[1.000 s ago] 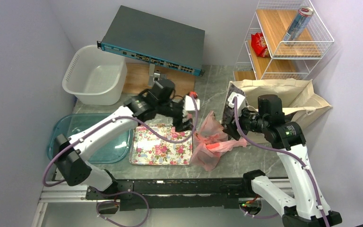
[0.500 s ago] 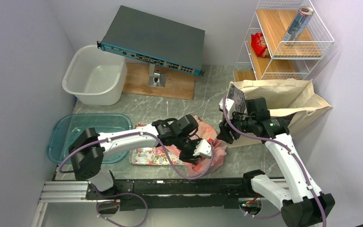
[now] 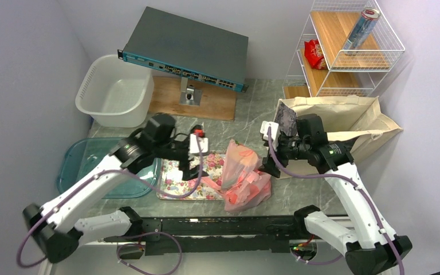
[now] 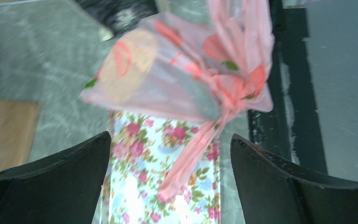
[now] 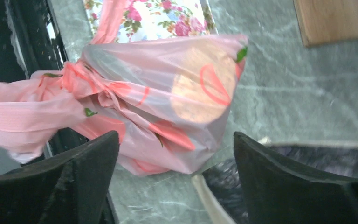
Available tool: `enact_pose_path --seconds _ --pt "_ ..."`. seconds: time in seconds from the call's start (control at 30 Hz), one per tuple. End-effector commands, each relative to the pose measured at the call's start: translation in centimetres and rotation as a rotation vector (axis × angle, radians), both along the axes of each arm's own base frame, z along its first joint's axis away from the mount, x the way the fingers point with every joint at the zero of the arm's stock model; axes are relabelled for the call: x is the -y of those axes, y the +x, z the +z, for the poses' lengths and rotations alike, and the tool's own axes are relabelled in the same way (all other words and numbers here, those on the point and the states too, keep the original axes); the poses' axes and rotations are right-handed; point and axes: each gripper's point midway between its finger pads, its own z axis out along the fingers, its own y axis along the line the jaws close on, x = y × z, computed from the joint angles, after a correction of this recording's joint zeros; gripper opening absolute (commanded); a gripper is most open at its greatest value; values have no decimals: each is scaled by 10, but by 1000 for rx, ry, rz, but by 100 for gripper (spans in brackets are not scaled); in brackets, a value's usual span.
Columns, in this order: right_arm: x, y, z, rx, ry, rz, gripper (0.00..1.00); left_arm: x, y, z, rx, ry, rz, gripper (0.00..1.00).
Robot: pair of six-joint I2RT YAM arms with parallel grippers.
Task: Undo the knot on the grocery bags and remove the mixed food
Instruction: Place the takeout bag at the center of the board, then adjust the takeout bag at the center of the board.
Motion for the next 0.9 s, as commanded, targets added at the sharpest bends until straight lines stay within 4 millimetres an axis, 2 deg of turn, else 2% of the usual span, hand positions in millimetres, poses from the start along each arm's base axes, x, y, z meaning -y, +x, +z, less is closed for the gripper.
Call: enact_pose_path --seconds 0.0,0.1,0.13,0.2,0.27,0.3,0.4,0.5,0.63,0.73,0.87 --pt "-25 -11 23 162 6 199 97 -38 -4 -1 80 -36 103 99" --pt "-37 -11 31 286 -1 280 96 -58 -9 -1 206 -105 169 99" --pt "-41 -6 38 329 2 283 92 -63 -14 -4 232 -109 157 99" --pt "-51 11 49 380 5 258 67 -66 -24 -15 241 -102 114 99" --pt "-60 24 47 377 -6 278 56 -67 -35 -28 199 -69 59 99" --pt "-64 26 43 381 -7 302 54 -67 -39 -34 180 -47 34 99" --pt "-74 17 14 393 -62 399 53 -69 -44 -47 148 4 -6 100" --pt "-82 7 -10 380 -97 471 51 -65 -44 -48 165 -8 -31 99" --pt "-101 -16 -23 383 -88 567 54 -63 -43 -51 172 -15 -46 99" --pt "-104 -37 -43 370 -126 645 60 -63 -43 -55 165 1 -49 99" --pt "-104 -46 -70 384 -164 684 62 -61 -40 -58 170 -7 -40 99"
